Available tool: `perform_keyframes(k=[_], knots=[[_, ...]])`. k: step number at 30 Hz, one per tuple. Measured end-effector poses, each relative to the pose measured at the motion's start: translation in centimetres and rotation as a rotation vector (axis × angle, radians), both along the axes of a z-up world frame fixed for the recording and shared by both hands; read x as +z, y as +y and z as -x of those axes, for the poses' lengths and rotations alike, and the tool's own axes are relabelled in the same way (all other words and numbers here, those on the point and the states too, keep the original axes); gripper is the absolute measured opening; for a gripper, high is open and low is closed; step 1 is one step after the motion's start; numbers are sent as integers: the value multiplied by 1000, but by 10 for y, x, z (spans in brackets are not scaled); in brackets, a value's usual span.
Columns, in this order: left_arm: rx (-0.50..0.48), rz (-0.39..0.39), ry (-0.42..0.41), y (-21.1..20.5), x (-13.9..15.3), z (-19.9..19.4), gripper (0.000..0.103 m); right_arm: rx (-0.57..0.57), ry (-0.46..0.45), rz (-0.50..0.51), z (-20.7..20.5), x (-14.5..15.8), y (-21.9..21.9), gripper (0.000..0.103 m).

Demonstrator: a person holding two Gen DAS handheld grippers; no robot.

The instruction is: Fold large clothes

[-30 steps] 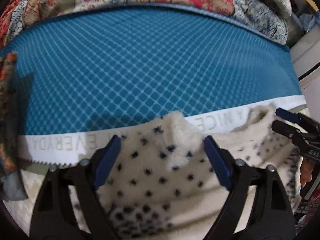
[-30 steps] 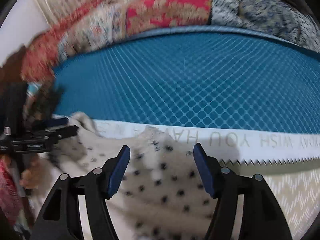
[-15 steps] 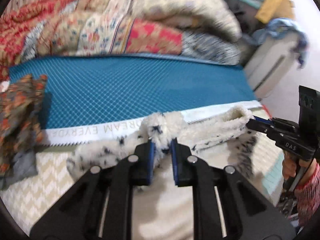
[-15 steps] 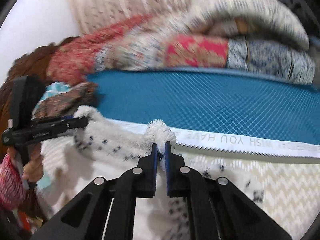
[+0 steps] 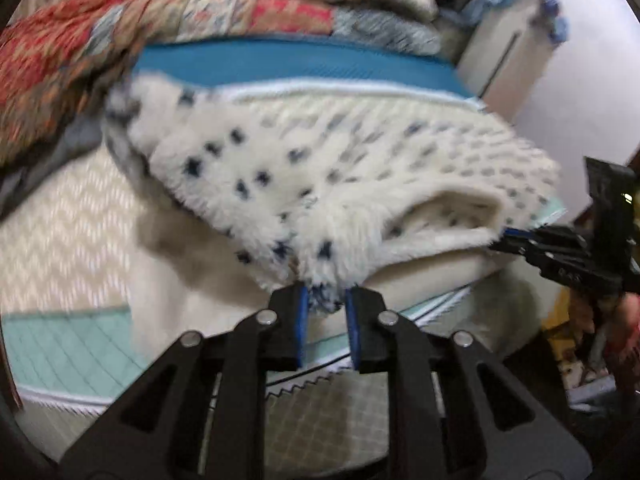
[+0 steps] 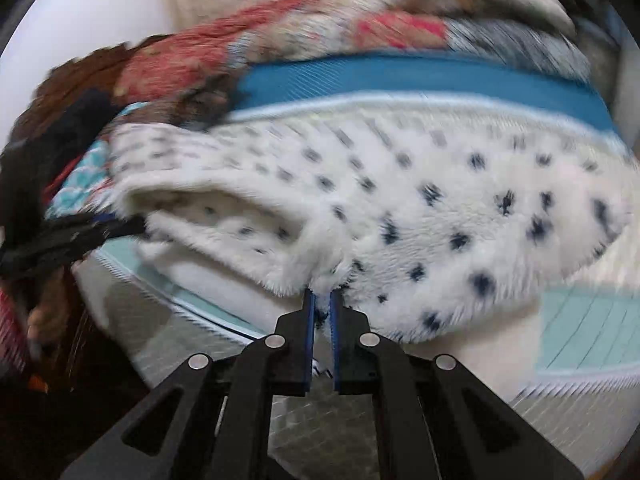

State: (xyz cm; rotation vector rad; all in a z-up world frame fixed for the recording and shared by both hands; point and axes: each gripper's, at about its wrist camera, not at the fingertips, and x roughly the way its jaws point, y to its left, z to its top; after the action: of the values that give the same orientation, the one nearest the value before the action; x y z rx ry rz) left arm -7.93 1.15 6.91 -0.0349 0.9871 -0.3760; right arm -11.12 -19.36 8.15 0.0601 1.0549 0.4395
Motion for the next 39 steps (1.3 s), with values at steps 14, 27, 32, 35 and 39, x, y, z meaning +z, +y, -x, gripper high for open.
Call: perform_keyframes(k=[14,27,32,35,39], knots=[[-179,131,-24,42,44,46,24,-36,-70,-146,56,36,-34,57],[130,12,-73,61,35,-75,31,-162,-229,-36,-51,70,-41,49],[224,35,12,82,-10,-53,31,-233,-141,-96,-51,24,-69,49],[256,22,109,87,-51,-50,31,-261,-125,-116,-50,-8,-78,49],[256,-37,86,75,-62,-54,31,-308,-137,-133,-51,-23,-72,49]])
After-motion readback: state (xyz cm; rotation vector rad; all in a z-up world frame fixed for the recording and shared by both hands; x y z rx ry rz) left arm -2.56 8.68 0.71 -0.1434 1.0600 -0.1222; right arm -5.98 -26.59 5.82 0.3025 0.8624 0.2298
